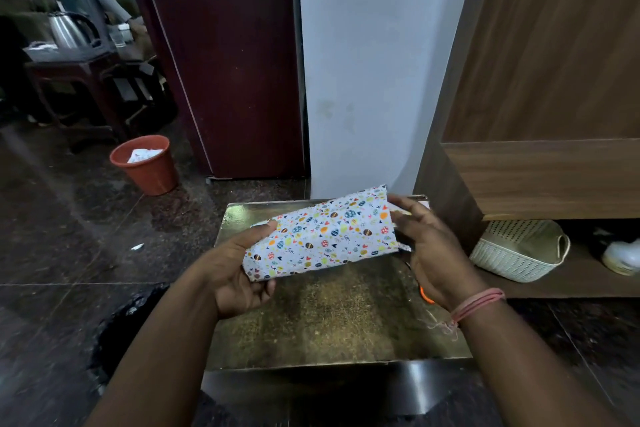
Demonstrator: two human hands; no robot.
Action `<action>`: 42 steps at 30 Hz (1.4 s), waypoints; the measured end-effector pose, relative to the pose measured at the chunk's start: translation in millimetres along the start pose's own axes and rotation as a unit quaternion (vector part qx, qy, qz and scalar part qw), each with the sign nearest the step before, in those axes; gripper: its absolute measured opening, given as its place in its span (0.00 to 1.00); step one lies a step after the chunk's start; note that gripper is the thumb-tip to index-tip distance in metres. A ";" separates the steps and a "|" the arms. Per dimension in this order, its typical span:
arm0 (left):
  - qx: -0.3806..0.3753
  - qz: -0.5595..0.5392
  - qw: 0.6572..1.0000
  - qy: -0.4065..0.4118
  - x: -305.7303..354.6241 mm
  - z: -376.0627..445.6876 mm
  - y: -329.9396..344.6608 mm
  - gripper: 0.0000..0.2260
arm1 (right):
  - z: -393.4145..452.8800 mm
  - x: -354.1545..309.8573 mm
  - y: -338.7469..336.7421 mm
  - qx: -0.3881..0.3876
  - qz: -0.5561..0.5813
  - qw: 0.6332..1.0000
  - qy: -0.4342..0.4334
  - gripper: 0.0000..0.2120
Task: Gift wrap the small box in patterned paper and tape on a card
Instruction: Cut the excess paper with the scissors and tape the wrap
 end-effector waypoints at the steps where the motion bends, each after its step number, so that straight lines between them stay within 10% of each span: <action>1: 0.006 -0.002 1.000 -0.013 -1.3 0.6 0.0 0.15 | -0.2 1.7 2.4 -0.025 0.008 1.000 0.005 0.17; 18: 0.025 -0.021 0.999 -0.038 -4.8 7.3 1.1 0.25 | -10.7 5.3 25.1 -0.019 -0.013 1.000 0.007 0.14; 26: 0.019 -0.100 0.995 0.003 -2.0 6.9 13.4 0.40 | -13.3 13.4 31.9 -0.003 0.109 0.985 0.136 0.09; 33: -0.038 -0.201 0.979 0.009 -50.3 1.3 68.5 0.30 | -17.0 33.0 49.5 -0.002 0.163 0.965 0.204 0.15; 42: -0.015 -0.263 0.962 0.068 -49.0 1.4 68.3 0.25 | -21.8 16.1 31.2 -0.030 -0.079 0.973 0.213 0.13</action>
Point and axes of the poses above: each hand's wrist, its own z-axis towards the middle knuckle, its own y-axis out of the palm, x = y × z, the point moved 4 cm from there along z, towards the middle knuckle, and after that the axes turned 12 degrees about -z, right-handed, at the moved point
